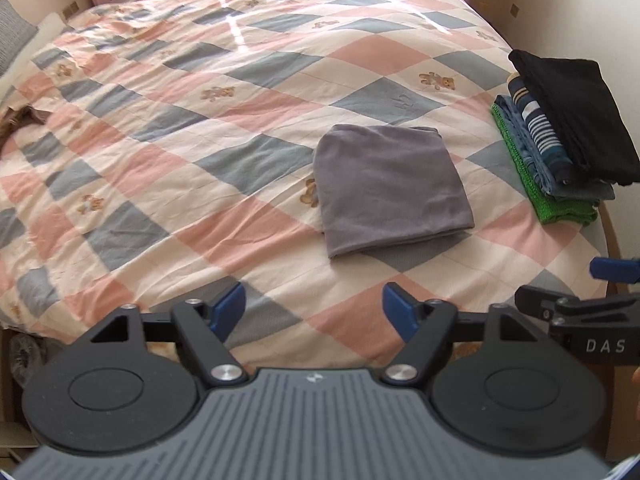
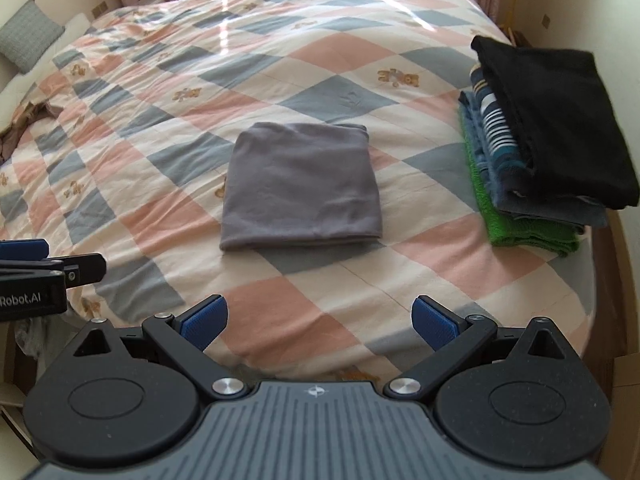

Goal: Fold clothes
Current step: 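Move both open tools toward the folded grey sweatshirt square, then grasp the folded sweatshirt sides with both tools and lift it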

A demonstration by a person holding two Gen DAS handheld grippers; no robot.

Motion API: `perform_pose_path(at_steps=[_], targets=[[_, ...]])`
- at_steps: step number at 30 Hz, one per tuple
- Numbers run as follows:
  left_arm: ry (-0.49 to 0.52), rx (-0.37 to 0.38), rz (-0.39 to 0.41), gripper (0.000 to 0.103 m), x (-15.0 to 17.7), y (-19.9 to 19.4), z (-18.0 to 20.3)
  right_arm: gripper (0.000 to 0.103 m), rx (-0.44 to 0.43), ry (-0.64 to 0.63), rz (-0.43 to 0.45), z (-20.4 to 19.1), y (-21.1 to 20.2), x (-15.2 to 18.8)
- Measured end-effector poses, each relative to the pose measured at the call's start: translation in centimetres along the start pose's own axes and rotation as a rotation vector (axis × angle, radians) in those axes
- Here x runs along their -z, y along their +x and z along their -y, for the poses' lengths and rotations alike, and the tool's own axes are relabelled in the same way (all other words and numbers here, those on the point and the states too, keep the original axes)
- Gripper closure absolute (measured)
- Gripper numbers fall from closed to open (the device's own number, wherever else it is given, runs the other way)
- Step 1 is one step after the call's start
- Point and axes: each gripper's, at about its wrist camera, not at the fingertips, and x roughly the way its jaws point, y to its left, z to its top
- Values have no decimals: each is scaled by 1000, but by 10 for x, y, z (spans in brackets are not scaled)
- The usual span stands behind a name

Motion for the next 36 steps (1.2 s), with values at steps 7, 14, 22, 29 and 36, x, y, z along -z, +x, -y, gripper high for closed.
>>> perform_pose_path(at_steps=[7,14,22,29,36], targets=[[-143,175,-65,28,-39,109,-42,8,-229,339,128,65,89,-14],[-287,339,-104,28,-79,220,-65,9,-184,440,187,99,194,-57],[-345,511,-208,29,-96,304,-74,14,-377,492,69,121,270,-84],[-441,713,-281,52,-92,347,-89,17,-481,465,-39,132,290,-85],[-260,671,-301,74,-118,349,-76,58,-521,552,-82,129,293,-73]])
